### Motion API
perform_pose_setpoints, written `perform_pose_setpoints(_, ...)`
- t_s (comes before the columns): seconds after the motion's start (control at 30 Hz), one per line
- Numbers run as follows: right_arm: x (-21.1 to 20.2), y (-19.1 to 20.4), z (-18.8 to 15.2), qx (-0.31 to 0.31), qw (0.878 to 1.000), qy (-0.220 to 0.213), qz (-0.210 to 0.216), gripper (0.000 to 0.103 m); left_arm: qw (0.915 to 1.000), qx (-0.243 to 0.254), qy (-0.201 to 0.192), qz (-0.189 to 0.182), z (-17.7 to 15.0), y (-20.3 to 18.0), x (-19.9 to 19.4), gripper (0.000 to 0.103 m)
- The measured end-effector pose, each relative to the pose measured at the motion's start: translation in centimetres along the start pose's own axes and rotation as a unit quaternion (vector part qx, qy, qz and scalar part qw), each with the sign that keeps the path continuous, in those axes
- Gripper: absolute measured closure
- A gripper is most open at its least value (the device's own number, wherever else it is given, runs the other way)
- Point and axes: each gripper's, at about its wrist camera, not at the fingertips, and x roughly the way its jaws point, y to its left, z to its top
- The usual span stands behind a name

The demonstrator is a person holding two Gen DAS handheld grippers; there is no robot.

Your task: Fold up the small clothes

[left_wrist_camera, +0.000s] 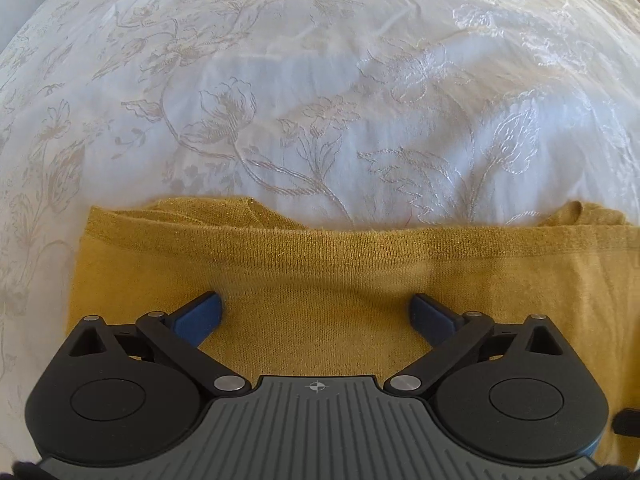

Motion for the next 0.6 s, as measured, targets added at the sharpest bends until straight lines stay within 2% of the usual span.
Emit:
perform_pose_setpoints(0.1, 0.1, -0.3, 0.1, 0.004, 1.0, 0.001, 0.01, 0.048, 0.9995, -0.012, -0.023, -0.019, -1.9, 0.6, -2.4, 0.002)
perform_pose_setpoints(0.23, 0.2, -0.1, 0.0, -0.003, 1.0, 0.001, 0.014, 0.045, 0.9992, -0.007, -0.029, -0.027, -6.0, 0.3, -4.9, 0.002)
perform_pose_setpoints(0.47, 0.2, 1.3, -0.3, -0.004, 1.0, -0.008, -0.005, 0.043, 0.9992, 0.019, 0.012, -0.033, -11.6, -1.3, -5.0, 0.002)
perform_pose_setpoints(0.53, 0.3, 1.8, -0.4, -0.009, 1.0, -0.011, -0.014, 0.043, 0.998, 0.036, 0.033, -0.04, -12.7, -1.6, -4.0, 0.001)
perform_pose_setpoints(0.6, 0.4, 2.4, -0.5, -0.015, 0.999, -0.012, -0.028, 0.044, 0.9973, 0.047, 0.034, -0.046, -12.7, -1.6, -3.7, 0.001)
